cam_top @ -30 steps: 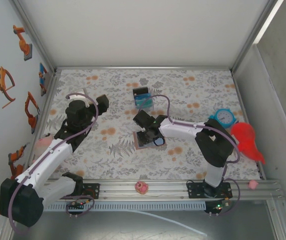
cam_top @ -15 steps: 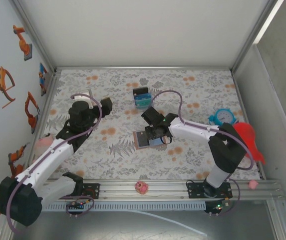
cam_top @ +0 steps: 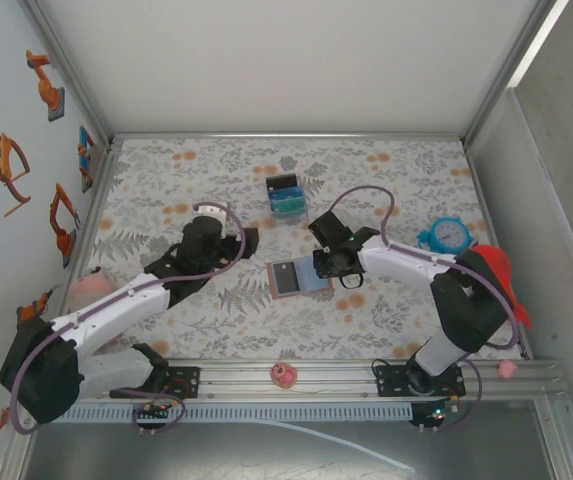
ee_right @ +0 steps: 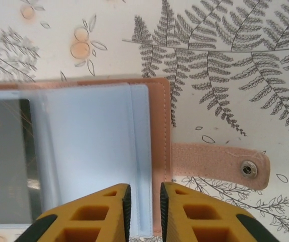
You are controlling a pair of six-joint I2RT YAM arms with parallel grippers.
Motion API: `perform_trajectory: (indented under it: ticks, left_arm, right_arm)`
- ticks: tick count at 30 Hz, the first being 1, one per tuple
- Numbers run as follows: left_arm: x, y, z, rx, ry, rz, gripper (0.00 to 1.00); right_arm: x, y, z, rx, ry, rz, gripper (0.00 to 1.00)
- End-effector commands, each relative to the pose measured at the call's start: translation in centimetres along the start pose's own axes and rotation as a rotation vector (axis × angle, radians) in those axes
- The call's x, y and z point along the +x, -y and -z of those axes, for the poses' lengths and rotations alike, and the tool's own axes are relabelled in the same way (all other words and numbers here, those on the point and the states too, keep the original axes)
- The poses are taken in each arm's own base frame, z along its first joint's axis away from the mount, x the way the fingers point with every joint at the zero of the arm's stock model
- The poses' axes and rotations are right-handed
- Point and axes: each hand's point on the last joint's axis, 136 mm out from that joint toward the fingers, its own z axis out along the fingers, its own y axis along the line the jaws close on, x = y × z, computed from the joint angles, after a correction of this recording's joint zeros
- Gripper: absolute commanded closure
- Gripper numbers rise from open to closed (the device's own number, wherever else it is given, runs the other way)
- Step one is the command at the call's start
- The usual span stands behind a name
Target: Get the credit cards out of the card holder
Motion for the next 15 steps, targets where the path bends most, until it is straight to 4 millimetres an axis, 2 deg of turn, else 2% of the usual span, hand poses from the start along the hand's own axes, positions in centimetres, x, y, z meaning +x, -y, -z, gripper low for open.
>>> perform_trajectory:
  ticks: [1, 6, 10, 15]
  left_arm:
    - [3.1, 0.3, -0.8, -0.039, -0.081, -0.08, 0.03]
    - [6.9, 2.4, -2.2, -0.024, -0.188, -0.162, 0.03]
    - [9.4, 3.1, -3.4, -0.038, -0.276, -0.226, 0.03]
    - [10.8, 3.8, -4.2, -0.04, -0.309, -0.26, 0.03]
  right_arm:
    - [-1.0, -1.1, 1.4, -0.102, 0.048, -0.056, 0.78]
    - [-1.5, -3.6, 2.2, -0.26, 0.043, -0.072, 0.78]
    - [-1.2, -5.3, 1.8, -0.348, -0.004, -0.08, 0.81]
    - [-0.5, -5.9, 0.5, -0.379, -0.061, -0.09, 0.83]
